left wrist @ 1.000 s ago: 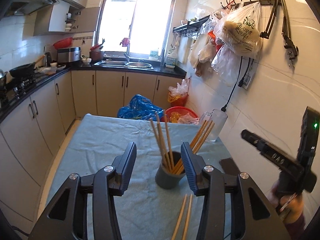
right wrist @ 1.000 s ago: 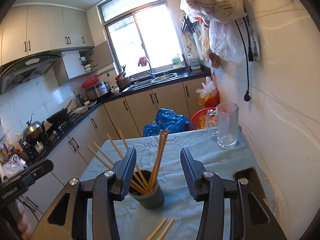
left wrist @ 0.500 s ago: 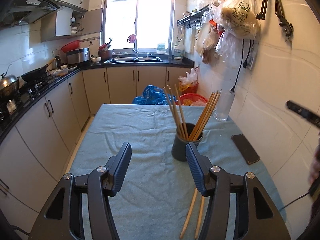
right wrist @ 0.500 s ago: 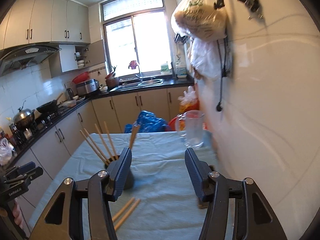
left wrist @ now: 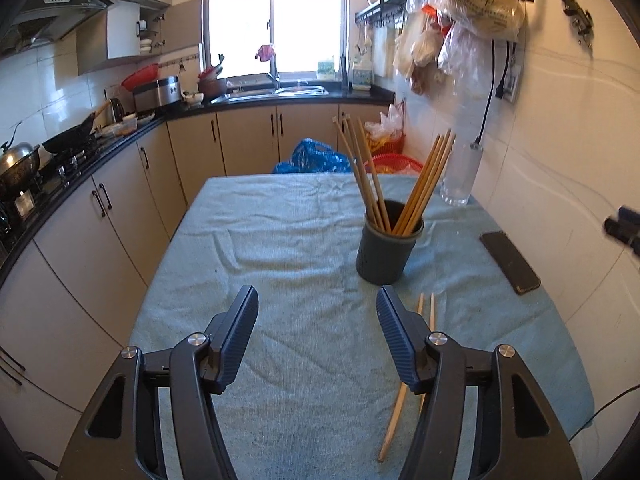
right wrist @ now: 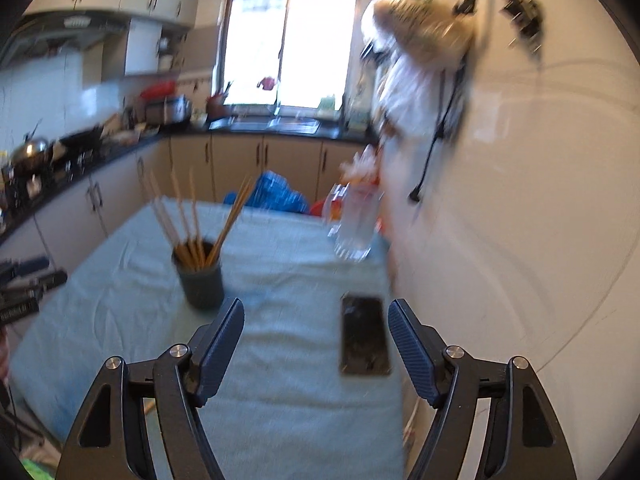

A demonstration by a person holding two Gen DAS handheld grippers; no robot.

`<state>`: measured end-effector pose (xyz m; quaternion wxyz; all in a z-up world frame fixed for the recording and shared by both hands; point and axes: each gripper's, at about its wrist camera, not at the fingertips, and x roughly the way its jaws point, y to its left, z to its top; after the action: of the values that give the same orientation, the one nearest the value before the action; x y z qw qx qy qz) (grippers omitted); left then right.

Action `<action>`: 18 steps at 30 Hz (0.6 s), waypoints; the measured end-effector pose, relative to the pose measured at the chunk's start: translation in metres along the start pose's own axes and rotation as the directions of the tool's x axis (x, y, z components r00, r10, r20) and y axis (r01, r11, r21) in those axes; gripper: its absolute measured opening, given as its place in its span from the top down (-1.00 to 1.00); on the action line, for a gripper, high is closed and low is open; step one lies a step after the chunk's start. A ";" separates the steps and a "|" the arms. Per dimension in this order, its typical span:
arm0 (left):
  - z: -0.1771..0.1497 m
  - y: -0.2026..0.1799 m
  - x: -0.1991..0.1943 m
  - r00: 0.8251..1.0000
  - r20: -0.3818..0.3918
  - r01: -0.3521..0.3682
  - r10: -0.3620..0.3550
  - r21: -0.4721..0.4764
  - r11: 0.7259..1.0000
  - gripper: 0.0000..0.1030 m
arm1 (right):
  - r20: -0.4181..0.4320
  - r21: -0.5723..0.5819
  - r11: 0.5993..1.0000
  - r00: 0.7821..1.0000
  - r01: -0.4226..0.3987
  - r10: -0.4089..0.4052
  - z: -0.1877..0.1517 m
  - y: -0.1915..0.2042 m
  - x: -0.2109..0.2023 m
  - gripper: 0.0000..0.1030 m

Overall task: Organize utensils
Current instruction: 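Withdraw both open grippers and move them to the last chopsticks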

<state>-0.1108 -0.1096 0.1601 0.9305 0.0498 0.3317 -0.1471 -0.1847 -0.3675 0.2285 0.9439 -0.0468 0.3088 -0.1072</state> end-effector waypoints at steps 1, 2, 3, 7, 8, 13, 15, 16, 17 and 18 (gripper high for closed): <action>-0.002 0.000 0.003 1.000 -0.009 -0.002 0.002 0.004 1.000 -0.17 | -0.028 -0.001 1.000 0.999 -0.017 0.017 -0.005 0.005 0.010 -0.53; -0.004 0.000 0.006 1.000 -0.017 -0.003 0.003 0.008 1.000 -0.17 | -0.052 0.001 0.999 0.998 -0.032 0.032 -0.010 0.008 0.020 -0.53; -0.005 0.000 0.010 1.000 -0.026 -0.005 0.005 0.011 1.000 -0.17 | -0.077 0.005 0.999 0.996 -0.048 0.048 -0.015 0.013 0.029 -0.53; -0.012 0.003 0.026 0.997 -0.071 -0.009 0.010 0.016 1.000 -0.17 | -0.161 0.035 0.993 0.980 -0.110 0.114 -0.031 0.025 0.063 -0.53; -0.014 0.003 0.031 0.996 -0.083 -0.006 0.007 0.017 1.000 -0.17 | -0.182 0.048 0.991 0.974 -0.126 0.133 -0.035 0.027 0.071 -0.53; -0.029 -0.004 0.061 0.984 -0.175 0.038 -0.028 0.051 0.998 -0.17 | -0.265 0.135 0.971 0.937 -0.197 0.226 -0.054 0.040 0.106 -0.53; -0.038 -0.010 0.072 0.976 -0.212 0.068 -0.050 0.077 0.995 -0.17 | -0.289 0.166 0.963 0.923 -0.214 0.255 -0.061 0.046 0.117 -0.53; -0.042 -0.015 0.077 0.970 -0.231 0.093 -0.069 0.093 0.991 -0.17 | -0.299 0.176 0.959 0.917 -0.220 0.265 -0.065 0.049 0.121 -0.53; -0.046 -0.020 0.082 0.965 -0.248 0.117 -0.088 0.107 0.987 -0.17 | -0.306 0.181 0.958 0.913 -0.224 0.271 -0.069 0.051 0.125 -0.53; -0.051 -0.025 0.087 0.956 -0.272 0.144 -0.106 0.122 0.982 -0.17 | -0.314 0.186 0.956 0.908 -0.227 0.277 -0.072 0.054 0.129 -0.53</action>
<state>-0.0848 -0.1446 0.0661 0.8610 0.1134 0.4440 -0.2209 -0.1169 -0.3468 0.0882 0.8838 0.0812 0.4605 -0.0126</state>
